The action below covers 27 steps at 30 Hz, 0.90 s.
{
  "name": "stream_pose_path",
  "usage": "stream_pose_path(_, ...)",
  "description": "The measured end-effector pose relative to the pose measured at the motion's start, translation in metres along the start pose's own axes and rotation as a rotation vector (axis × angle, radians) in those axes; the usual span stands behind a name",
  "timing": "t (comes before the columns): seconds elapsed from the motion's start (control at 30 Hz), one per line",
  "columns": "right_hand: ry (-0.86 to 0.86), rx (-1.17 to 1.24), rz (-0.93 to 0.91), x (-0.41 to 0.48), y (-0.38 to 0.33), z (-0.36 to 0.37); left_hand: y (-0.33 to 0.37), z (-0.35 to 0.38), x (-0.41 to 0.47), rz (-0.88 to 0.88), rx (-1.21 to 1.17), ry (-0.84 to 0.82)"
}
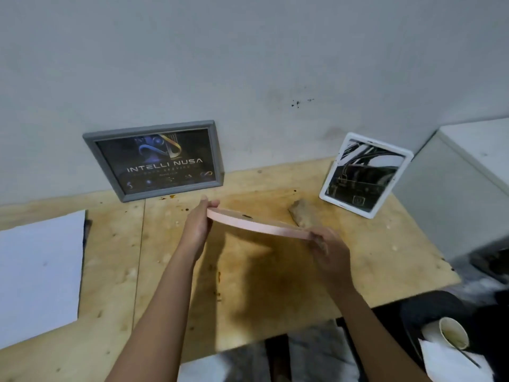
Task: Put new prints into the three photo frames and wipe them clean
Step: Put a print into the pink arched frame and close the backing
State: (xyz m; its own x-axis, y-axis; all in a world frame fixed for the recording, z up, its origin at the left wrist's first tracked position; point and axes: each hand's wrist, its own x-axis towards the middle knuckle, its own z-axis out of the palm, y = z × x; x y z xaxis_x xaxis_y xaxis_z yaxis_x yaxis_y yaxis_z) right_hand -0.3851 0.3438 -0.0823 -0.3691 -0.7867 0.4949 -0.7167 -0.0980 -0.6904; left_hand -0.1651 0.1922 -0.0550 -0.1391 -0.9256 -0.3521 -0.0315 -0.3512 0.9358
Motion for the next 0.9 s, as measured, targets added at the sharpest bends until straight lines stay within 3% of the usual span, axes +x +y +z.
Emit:
stream_pose_path(0.47,-0.142,-0.206,-0.160,-0.154,0.022,-0.012,-0.098,-0.007,-0.045,-0.031,0.252,-0.035)
stream_pose_path(0.6,-0.132,-0.258,-0.123,-0.162,0.042,-0.017,-0.112,0.013,-0.042,-0.010,0.351,-0.106)
stream_pose_path(0.9,-0.374,-0.236,-0.130,-0.129,0.086,-0.013,-0.118,0.045,-0.008,0.002,0.450,-0.109)
